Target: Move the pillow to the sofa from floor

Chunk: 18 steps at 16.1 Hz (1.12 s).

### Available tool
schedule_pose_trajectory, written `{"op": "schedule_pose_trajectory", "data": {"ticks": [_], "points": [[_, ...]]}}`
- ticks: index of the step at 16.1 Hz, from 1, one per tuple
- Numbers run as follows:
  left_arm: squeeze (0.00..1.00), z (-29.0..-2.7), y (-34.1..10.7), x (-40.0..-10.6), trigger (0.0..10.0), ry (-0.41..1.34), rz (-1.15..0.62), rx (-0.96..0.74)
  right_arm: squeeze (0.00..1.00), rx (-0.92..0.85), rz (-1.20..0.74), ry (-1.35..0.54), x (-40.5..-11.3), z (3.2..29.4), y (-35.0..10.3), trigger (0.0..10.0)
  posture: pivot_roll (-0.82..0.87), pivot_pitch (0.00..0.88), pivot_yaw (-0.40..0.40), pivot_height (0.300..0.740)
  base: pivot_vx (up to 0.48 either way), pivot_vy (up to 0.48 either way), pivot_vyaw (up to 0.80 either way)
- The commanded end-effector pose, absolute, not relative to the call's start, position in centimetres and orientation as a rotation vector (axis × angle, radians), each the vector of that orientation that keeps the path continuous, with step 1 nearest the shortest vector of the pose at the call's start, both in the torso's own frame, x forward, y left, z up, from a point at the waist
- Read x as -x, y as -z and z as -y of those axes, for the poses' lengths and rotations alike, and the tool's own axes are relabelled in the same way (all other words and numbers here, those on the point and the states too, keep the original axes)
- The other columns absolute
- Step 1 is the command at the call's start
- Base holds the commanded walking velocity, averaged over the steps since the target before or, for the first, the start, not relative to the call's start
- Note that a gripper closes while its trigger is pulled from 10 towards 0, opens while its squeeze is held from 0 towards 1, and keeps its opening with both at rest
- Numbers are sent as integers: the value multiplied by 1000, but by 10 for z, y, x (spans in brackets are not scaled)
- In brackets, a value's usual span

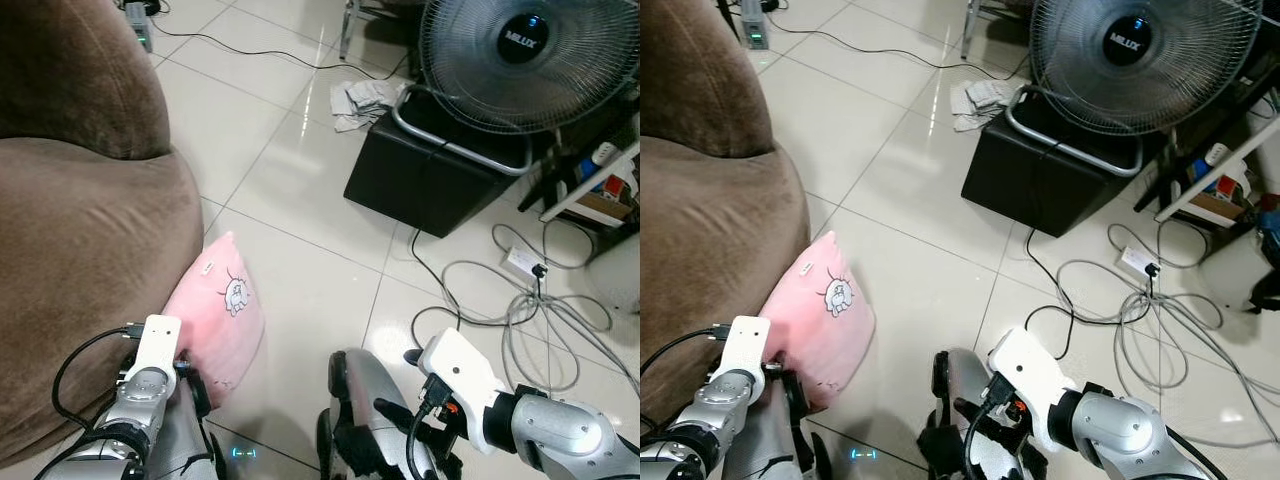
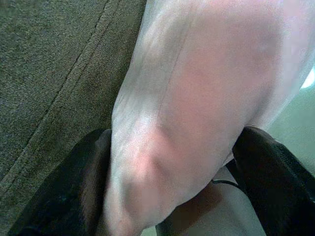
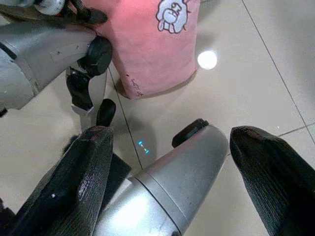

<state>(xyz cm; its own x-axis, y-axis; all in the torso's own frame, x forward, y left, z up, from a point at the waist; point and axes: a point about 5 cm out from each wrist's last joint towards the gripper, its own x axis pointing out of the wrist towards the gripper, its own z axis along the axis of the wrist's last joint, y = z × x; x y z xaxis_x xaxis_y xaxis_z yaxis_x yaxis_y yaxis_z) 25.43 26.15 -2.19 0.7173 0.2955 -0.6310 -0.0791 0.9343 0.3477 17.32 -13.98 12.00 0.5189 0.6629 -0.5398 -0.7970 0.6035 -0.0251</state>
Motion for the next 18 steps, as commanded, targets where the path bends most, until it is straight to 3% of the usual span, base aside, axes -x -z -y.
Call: {"op": "schedule_pose_trajectory", "data": {"ticks": [1, 18], "points": [[0, -262, 31, -243, 0, -218, -797, -327, 0, 288, -525, -899, -169, 140, -124, 10000, -340, 199, -203, 585, 0, 0, 0], [0, -267, 36, -234, 0, -228, -826, -352, 0, 284, -547, -887, -164, 144, -123, 10000, -330, 187, -215, 585, 0, 0, 0]]}}
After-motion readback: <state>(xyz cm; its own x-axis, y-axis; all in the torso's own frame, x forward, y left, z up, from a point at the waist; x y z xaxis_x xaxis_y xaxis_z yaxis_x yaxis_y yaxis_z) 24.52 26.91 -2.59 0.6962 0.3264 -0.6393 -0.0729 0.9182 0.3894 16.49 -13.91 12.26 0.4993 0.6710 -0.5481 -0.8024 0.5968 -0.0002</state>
